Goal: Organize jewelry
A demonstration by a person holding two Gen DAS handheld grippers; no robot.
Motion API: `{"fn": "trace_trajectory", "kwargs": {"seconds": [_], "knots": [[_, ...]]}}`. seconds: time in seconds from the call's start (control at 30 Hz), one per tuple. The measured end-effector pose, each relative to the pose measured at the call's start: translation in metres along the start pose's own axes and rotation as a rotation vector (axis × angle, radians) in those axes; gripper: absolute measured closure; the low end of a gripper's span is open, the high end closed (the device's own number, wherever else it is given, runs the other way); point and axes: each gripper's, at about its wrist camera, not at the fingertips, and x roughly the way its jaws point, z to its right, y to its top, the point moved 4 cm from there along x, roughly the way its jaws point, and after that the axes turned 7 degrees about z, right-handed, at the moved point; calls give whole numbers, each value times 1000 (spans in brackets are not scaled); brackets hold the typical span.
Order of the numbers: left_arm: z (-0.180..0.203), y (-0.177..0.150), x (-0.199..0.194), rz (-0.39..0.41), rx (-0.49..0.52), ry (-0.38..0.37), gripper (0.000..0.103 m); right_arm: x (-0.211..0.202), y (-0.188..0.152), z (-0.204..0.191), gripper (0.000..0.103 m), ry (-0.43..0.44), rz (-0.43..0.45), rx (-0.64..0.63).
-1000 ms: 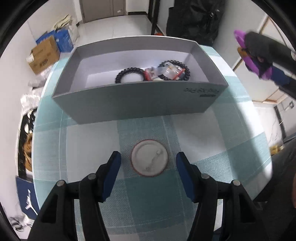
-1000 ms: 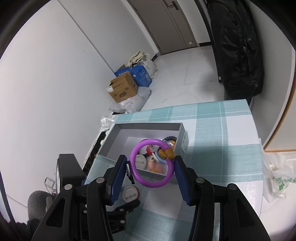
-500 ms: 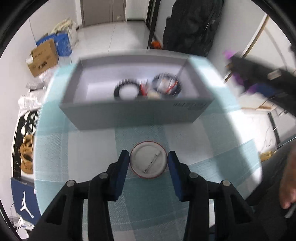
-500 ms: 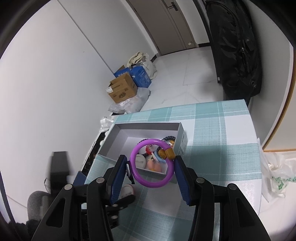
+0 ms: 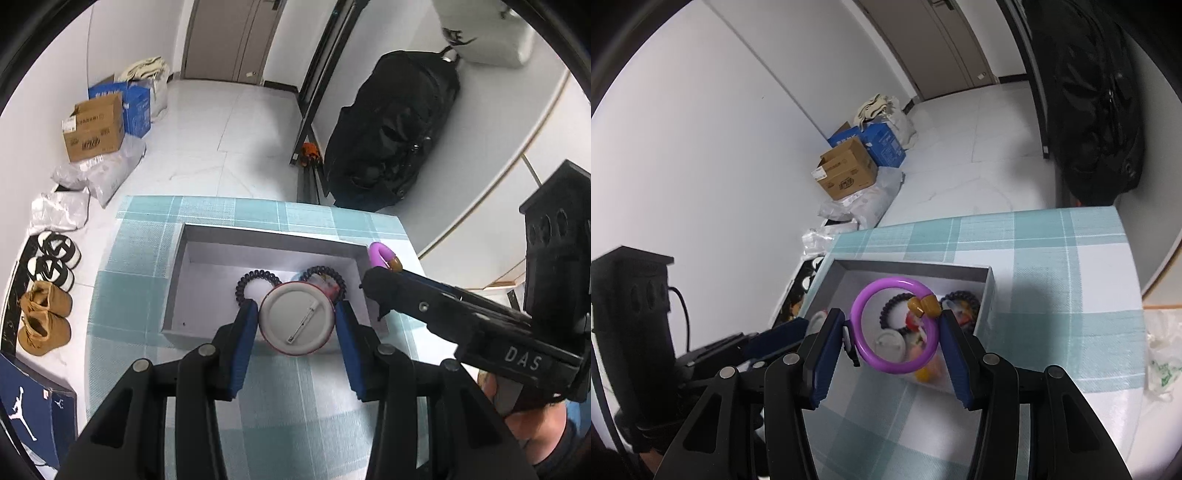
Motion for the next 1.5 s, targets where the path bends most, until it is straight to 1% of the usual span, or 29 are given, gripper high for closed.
{"fn": "trace_trajectory", "kwargs": {"seconds": [0.17,0.3,0.37,0.4,0.43,0.47,0.5,0.6,0.67,0.87,1.0,1.13,1.23,1.37,1.5], "knots": [[-7,5,8,-23,-38,0,66,13,6,10,52,-3,-15,39],[-13,11,13,-45,-74,-17,65,21,7,15,50,14,-28,75],[-16,12,16,-70,-94,-31,61,24,6,18,49,30,-45,103],[-19,11,17,-79,-111,-37,55,25,6,21,42,33,-47,122],[-19,12,16,-78,-119,-43,48,25,6,22,38,36,-42,134],[-20,12,15,-75,-120,-50,45,22,7,24,34,39,-29,148],[-19,13,11,-66,-116,-60,40,20,9,25,34,43,-20,154],[-17,15,1,-36,-106,-65,39,6,14,27,33,40,33,153],[-17,17,-6,-7,-103,-51,39,-6,17,27,30,34,75,146],[-17,19,-28,85,-82,6,39,-37,17,15,18,1,184,60],[-13,17,-37,129,-43,47,39,-54,12,4,14,-3,229,-2],[-2,13,-43,157,-1,69,39,-67,4,-17,10,-19,280,-114],[9,12,-46,168,55,81,38,-73,-4,-30,6,-53,316,-198],[13,8,-55,204,74,102,38,-78,-14,-37,4,-90,328,-257],[14,2,-60,217,70,113,38,-85,-23,-35,3,-106,332,-268]]}}
